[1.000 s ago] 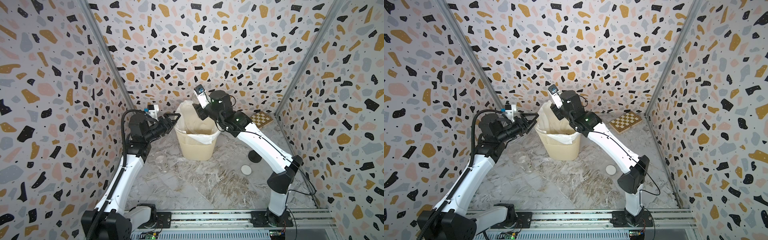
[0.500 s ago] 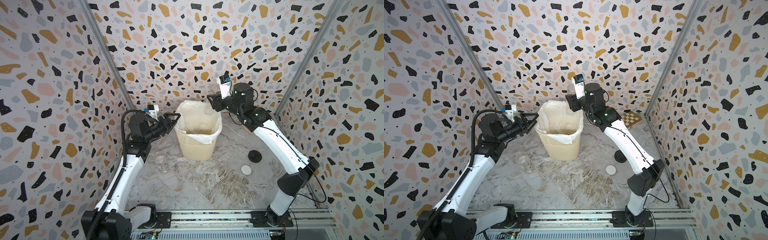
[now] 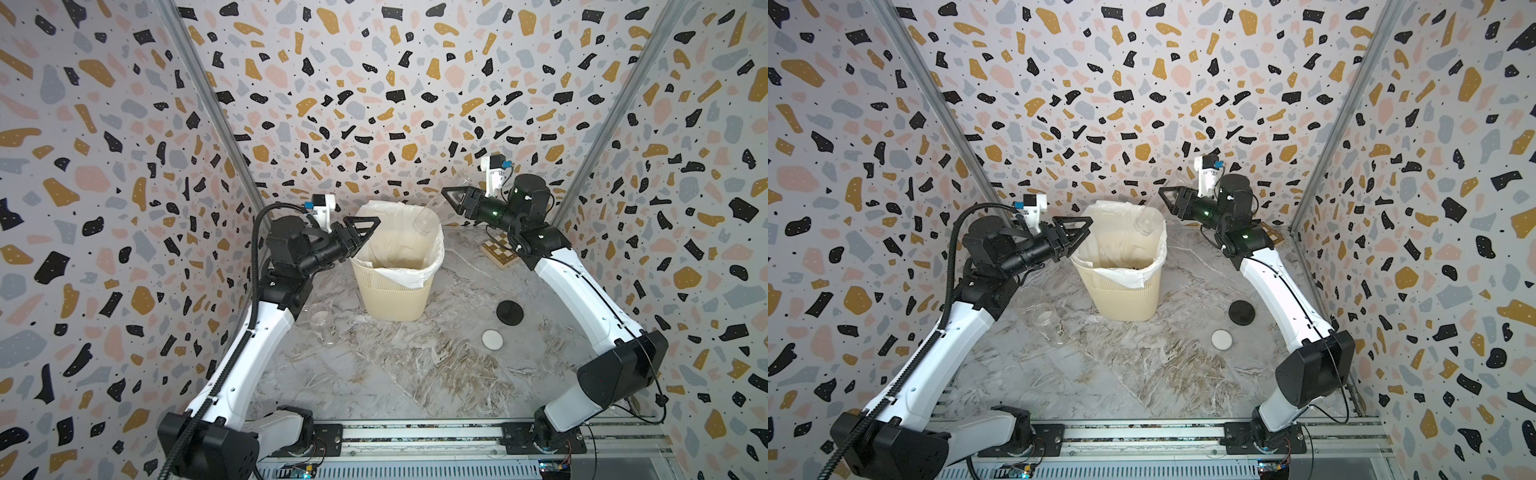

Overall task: Empty the moldy dried flower tea in the jars
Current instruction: Place the jar at the center of the board.

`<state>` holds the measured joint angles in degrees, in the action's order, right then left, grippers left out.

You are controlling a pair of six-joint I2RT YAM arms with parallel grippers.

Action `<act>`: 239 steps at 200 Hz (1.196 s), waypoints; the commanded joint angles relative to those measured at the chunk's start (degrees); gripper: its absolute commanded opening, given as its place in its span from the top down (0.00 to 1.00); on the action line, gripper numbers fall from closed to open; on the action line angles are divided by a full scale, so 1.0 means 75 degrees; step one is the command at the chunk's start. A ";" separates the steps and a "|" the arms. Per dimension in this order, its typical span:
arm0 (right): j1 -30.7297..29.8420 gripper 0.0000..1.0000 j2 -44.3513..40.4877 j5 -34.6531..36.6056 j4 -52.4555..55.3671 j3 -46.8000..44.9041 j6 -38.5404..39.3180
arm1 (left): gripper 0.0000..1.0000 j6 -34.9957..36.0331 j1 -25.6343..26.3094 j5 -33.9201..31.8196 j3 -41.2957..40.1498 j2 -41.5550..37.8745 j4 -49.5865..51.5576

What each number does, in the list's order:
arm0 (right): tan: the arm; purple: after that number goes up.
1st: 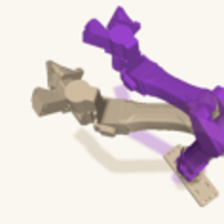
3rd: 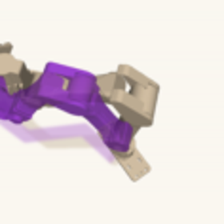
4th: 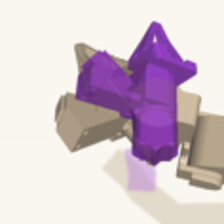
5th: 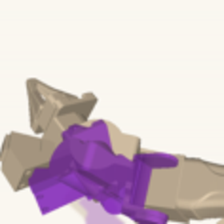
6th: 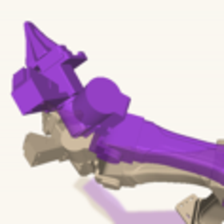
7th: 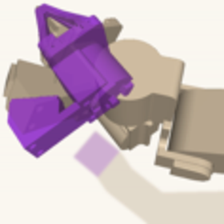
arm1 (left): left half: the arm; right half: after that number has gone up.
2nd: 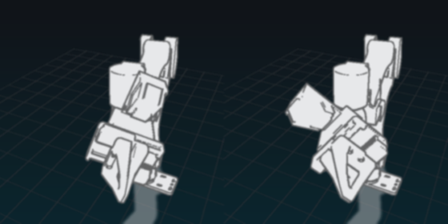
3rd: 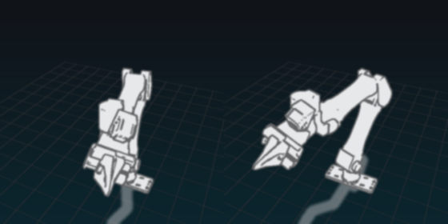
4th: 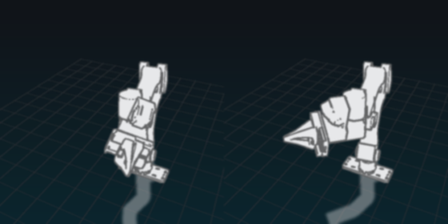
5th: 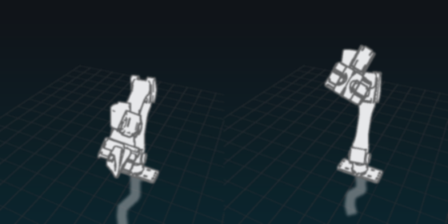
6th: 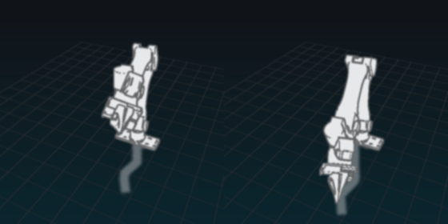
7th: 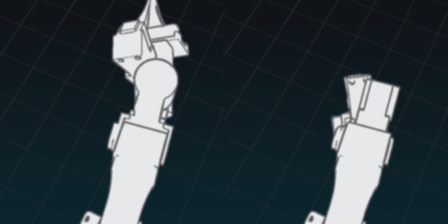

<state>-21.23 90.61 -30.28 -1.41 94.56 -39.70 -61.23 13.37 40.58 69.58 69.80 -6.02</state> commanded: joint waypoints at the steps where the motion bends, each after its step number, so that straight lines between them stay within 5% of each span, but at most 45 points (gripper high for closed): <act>1: 0.0252 0.54 -0.0565 -0.1177 -0.1820 -0.0347 -0.1711 | 0.38 -0.0615 0.0309 0.0164 0.0240 0.0256 -0.1196; 74: 0.0567 0.53 -0.1012 -0.1568 -0.2904 -0.1068 -0.2740 | 0.40 -0.0954 0.1287 0.0099 0.0819 0.1083 -0.1878; 107: 0.0639 0.54 -0.1065 -0.1701 -0.3307 -0.1296 -0.3011 | 0.45 -0.2151 0.1357 0.0169 0.0573 0.1369 -0.3417; 239: 0.0628 0.54 -0.1128 -0.1586 -0.3046 -0.1315 -0.2728 | 0.72 -0.2675 0.1749 0.0206 0.0688 0.1786 -0.4265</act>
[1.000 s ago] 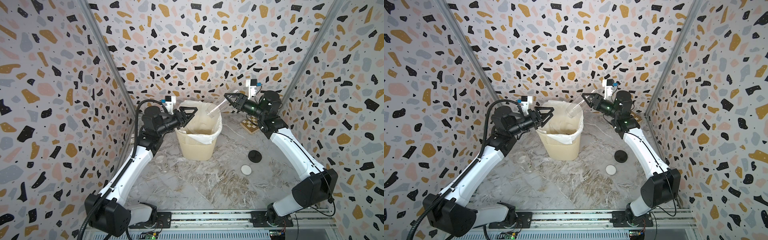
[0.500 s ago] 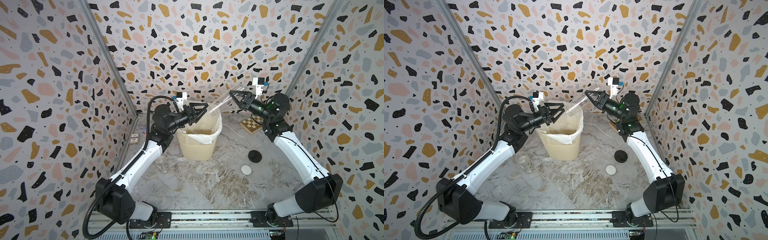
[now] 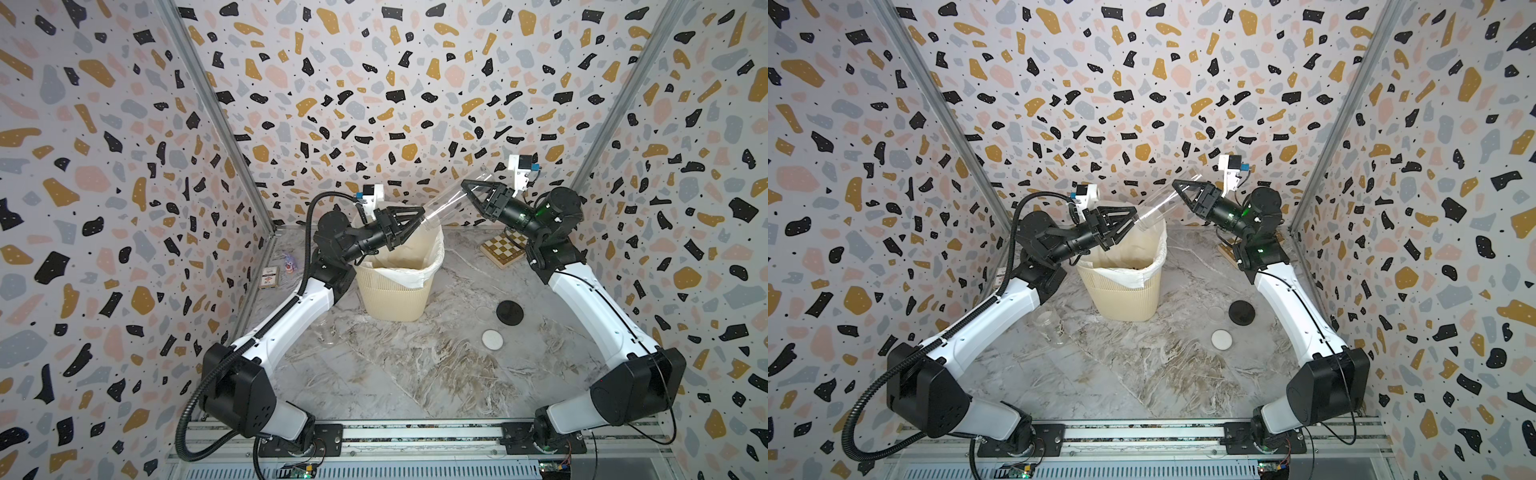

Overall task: Empty the moldy dried flower tea in the jars
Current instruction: Place the jar at the center of the board.

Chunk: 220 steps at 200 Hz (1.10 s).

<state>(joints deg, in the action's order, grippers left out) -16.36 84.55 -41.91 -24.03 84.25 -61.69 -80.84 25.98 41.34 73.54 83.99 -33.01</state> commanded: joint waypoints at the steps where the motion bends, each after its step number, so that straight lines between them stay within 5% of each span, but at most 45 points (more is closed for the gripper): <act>1: -0.0022 0.54 -0.0319 -0.0030 -0.0030 0.0057 0.0207 | 0.72 -0.0067 0.0066 0.0103 0.0158 -0.0109 -0.0675; 92: -0.0025 0.54 -0.0292 0.0088 0.0064 0.0014 0.0232 | 0.89 -0.0419 0.0064 0.0020 0.0016 -0.0060 -0.1528; 165: -0.0013 0.54 -0.0107 -0.0283 -0.0896 -0.0158 -0.0639 | 0.76 -0.1019 0.0065 -0.0015 -0.0145 0.0076 -0.2918; 220: -0.0016 0.54 -0.0049 -0.0295 -0.0932 -0.0201 -0.0665 | 0.86 -0.1010 0.0067 -0.0033 -0.0222 0.0036 -0.2858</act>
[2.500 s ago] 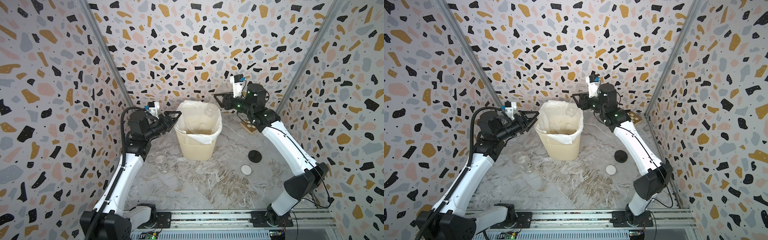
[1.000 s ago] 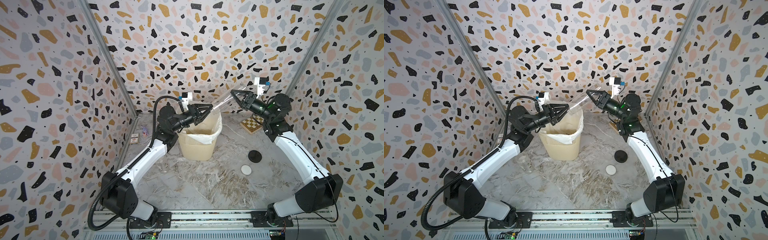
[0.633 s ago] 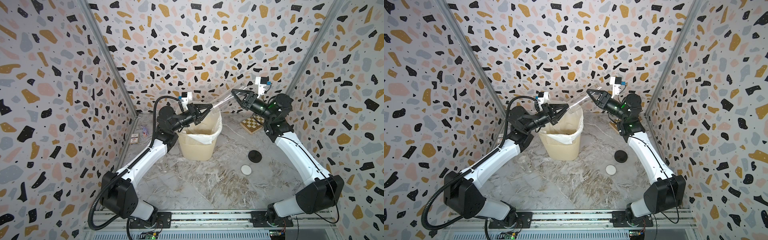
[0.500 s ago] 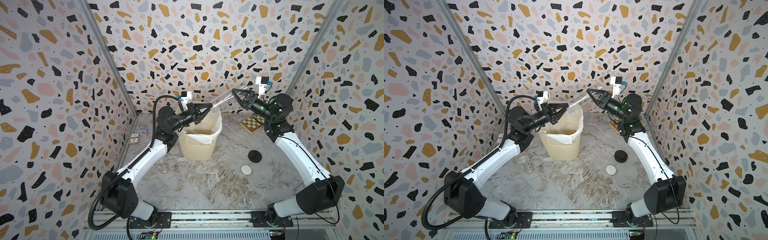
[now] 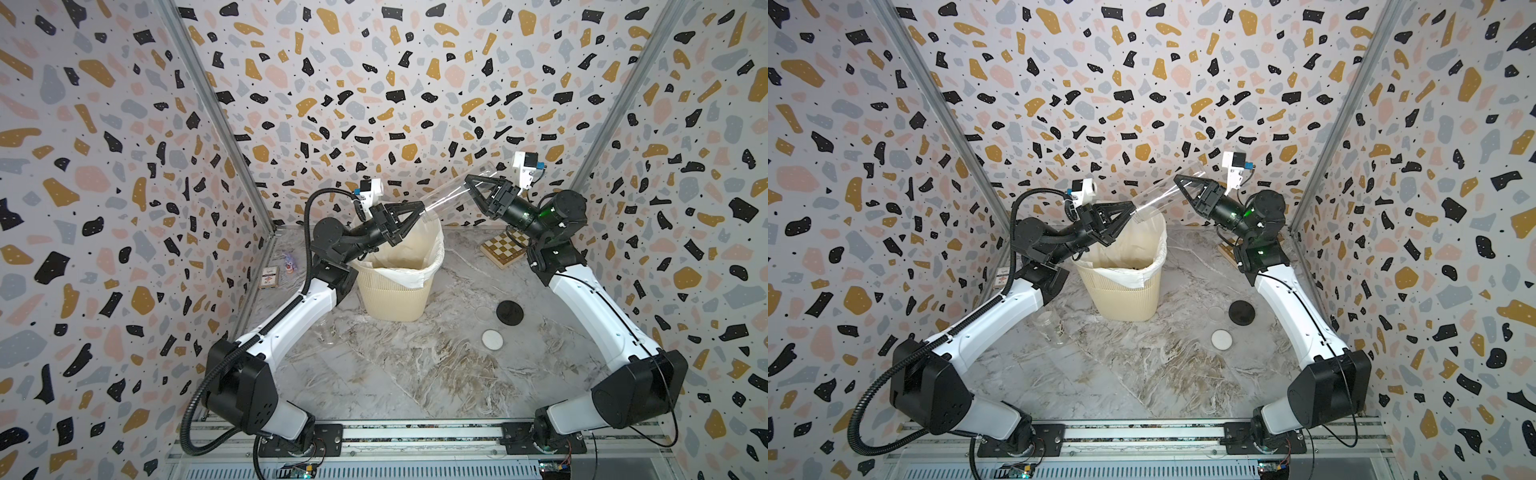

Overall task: Empty the moldy dried flower tea in the jars
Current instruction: Place the jar at the center of the board.

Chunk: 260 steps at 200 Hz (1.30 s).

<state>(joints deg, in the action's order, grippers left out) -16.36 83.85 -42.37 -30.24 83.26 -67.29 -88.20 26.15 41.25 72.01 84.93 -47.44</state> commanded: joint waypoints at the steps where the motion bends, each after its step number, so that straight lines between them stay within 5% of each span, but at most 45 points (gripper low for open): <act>1: -0.0013 0.54 0.0045 -0.0234 -0.0105 -0.0066 0.0085 | 0.86 -0.0028 0.0042 -0.0025 -0.0023 -0.0093 -0.0937; 48: 0.0036 0.55 0.0082 -0.0239 -0.0127 -0.0157 0.0083 | 0.92 -0.0087 0.0047 -0.0003 -0.0037 -0.0075 -0.0940; 73: 0.0118 0.55 0.0093 -0.0240 -0.0177 -0.0169 0.0065 | 0.74 -0.0066 0.0032 0.0075 -0.0006 -0.0063 -0.0929; 99: 0.0141 0.55 0.0113 -0.0269 -0.0198 -0.0168 0.0041 | 0.72 0.0037 0.0029 0.0100 -0.0037 -0.0065 -0.0780; 168: 0.0224 0.55 0.0175 -0.0346 -0.0527 -0.0222 -0.0227 | 0.94 -0.0017 -0.0034 0.0077 -0.0194 -0.0055 -0.0729; 202: 0.0223 0.54 0.0233 -0.0418 -0.0802 -0.0320 -0.0445 | 0.97 -0.0032 -0.0060 0.0054 -0.0179 -0.0071 -0.0753; 228: 0.0224 0.43 0.0292 -0.0546 -0.0886 -0.0298 -0.0509 | 0.98 -0.0040 -0.0064 0.0067 -0.0172 -0.0072 -0.0835; 260: 0.0233 0.11 0.0202 -0.0462 -0.0548 -0.0331 -0.0309 | 1.00 -0.0017 -0.0065 0.0055 -0.0153 -0.0086 -0.0836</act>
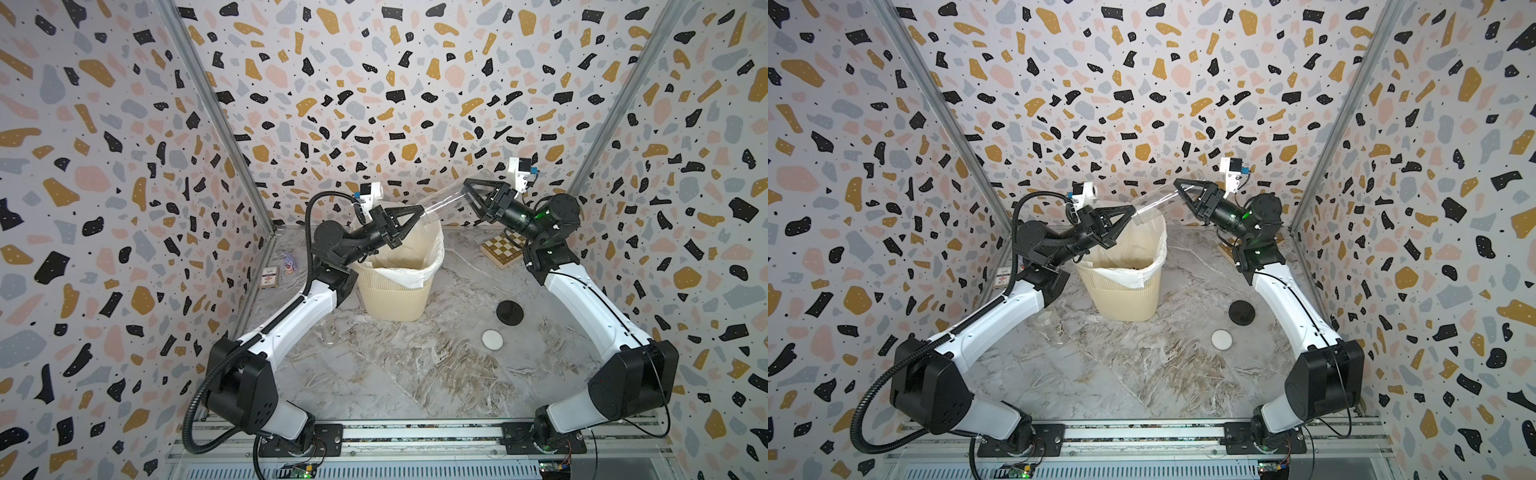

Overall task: Empty the moldy dried flower tea in the jars
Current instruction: Place the jar at the center of the board.

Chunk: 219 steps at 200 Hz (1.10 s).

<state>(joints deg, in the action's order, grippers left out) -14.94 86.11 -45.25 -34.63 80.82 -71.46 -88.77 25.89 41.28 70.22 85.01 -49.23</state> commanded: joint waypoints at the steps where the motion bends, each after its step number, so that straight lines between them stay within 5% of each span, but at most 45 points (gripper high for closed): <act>1: 0.0045 0.11 -0.0106 -0.0069 0.0048 -0.0005 0.0259 | 1.00 0.0059 -0.0030 0.0052 0.0085 -0.0091 -0.0596; 23: 0.0122 0.00 -0.0215 -0.0006 0.0227 -0.0125 0.0415 | 1.00 0.0062 -0.0049 0.0089 0.0128 -0.0081 -0.0596; 131: 0.2135 0.00 -0.1183 -0.0407 0.0355 -0.1084 0.0566 | 1.00 0.1524 -0.0324 0.0733 0.0862 -0.0757 0.1794; 171: 0.2507 0.00 -0.1517 -0.0379 0.1108 -0.1275 0.1191 | 1.00 0.1565 -0.1058 0.0648 0.1117 -0.1161 0.2319; 219: 0.2524 0.00 -0.1672 -0.0405 0.1274 -0.1594 0.1358 | 1.00 0.2735 -0.2726 0.0494 0.1941 -0.1854 0.4869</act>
<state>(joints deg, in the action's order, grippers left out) 3.88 75.13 -47.33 -26.76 69.47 -63.53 -74.41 10.41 45.45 80.62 74.52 -21.67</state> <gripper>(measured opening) 0.994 0.047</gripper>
